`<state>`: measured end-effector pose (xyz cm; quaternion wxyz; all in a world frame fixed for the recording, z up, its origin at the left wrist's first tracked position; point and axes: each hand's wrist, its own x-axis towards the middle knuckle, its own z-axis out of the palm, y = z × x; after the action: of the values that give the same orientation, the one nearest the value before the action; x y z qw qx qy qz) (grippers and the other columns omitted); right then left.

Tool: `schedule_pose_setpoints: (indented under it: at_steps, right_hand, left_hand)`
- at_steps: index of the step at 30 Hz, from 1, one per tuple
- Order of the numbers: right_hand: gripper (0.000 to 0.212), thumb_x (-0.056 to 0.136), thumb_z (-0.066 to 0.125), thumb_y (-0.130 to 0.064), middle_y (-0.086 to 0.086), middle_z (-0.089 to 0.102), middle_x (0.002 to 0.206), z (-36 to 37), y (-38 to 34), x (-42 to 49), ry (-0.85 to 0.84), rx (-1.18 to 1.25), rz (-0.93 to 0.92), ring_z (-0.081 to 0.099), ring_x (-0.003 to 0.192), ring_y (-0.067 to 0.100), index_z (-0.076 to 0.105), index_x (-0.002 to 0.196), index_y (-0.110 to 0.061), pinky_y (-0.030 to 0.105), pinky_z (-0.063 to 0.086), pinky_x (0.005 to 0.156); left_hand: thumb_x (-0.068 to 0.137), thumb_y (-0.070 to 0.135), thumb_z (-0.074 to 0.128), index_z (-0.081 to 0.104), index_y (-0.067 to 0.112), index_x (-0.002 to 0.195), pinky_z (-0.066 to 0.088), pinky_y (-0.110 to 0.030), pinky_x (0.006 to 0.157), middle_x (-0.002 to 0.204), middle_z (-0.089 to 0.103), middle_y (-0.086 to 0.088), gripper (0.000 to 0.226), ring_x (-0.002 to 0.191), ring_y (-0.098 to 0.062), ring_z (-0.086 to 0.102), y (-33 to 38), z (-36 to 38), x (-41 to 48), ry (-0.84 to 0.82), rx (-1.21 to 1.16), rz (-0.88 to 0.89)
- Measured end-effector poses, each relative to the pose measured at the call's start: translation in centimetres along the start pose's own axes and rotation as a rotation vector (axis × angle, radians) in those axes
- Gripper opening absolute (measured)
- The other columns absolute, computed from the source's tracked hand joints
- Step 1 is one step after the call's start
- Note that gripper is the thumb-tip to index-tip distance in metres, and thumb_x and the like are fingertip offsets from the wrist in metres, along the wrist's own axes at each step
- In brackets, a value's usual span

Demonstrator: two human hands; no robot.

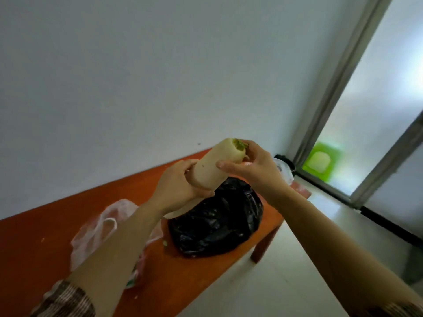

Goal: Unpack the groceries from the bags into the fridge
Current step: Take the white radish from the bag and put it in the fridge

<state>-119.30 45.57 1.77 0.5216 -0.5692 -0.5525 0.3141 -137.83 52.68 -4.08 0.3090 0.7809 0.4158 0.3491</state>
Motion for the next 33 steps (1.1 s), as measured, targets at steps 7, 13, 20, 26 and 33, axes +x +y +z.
schedule_pose_setpoints:
  at_steps: [7,13,20,26,33]
  right_hand:
    - [0.049,0.064,0.087,-0.037,-0.005,0.069,0.090,-18.4,0.1,-8.8,0.269,-0.256,-0.036,0.067,0.082,0.010,0.063,0.104,-0.023,0.024,0.057,0.067]
    - [0.048,0.066,0.083,-0.047,-0.008,0.061,0.087,-34.2,1.6,-17.0,0.554,-0.497,0.092,0.060,0.078,0.008,0.058,0.101,-0.025,0.019,0.051,0.059]
    - [0.052,0.066,0.083,-0.046,-0.006,0.060,0.097,-51.5,5.6,-24.3,0.846,-0.481,0.235,0.059,0.086,0.010,0.057,0.105,-0.023,0.021,0.051,0.064]
    - [0.050,0.067,0.084,-0.042,-0.011,0.059,0.098,-66.8,7.0,-26.1,0.988,-0.534,0.246,0.058,0.089,0.009,0.056,0.105,-0.026,0.022,0.051,0.068]
    - [0.053,0.062,0.088,-0.036,-0.009,0.062,0.098,-82.1,7.0,-27.9,1.150,-0.587,0.273,0.059,0.090,0.007,0.060,0.105,-0.022,0.020,0.048,0.066]
  left_hand:
    - [0.054,0.049,0.087,0.058,0.036,0.116,0.057,-0.033,0.078,0.107,0.066,0.016,0.070,0.094,-0.006,0.062,13.9,16.5,-0.3,-0.245,-0.225,0.140]
    - [0.069,0.031,0.085,0.047,0.036,0.122,0.052,-0.016,0.068,0.113,0.060,0.016,0.066,0.100,-0.003,0.058,25.4,32.8,-1.6,-0.695,-0.334,0.212]
    - [0.068,0.027,0.085,0.045,0.033,0.122,0.052,-0.017,0.073,0.112,0.058,0.016,0.068,0.102,-0.002,0.057,37.1,50.8,-1.4,-0.977,-0.419,0.305]
    - [0.066,0.028,0.085,0.043,0.032,0.121,0.051,-0.023,0.077,0.115,0.056,0.010,0.069,0.105,-0.009,0.057,47.9,65.4,3.5,-1.058,-0.478,0.440]
    - [0.063,0.029,0.086,0.044,0.030,0.123,0.049,-0.035,0.090,0.118,0.056,0.009,0.074,0.107,-0.012,0.055,61.0,78.6,7.2,-1.089,-0.491,0.555]
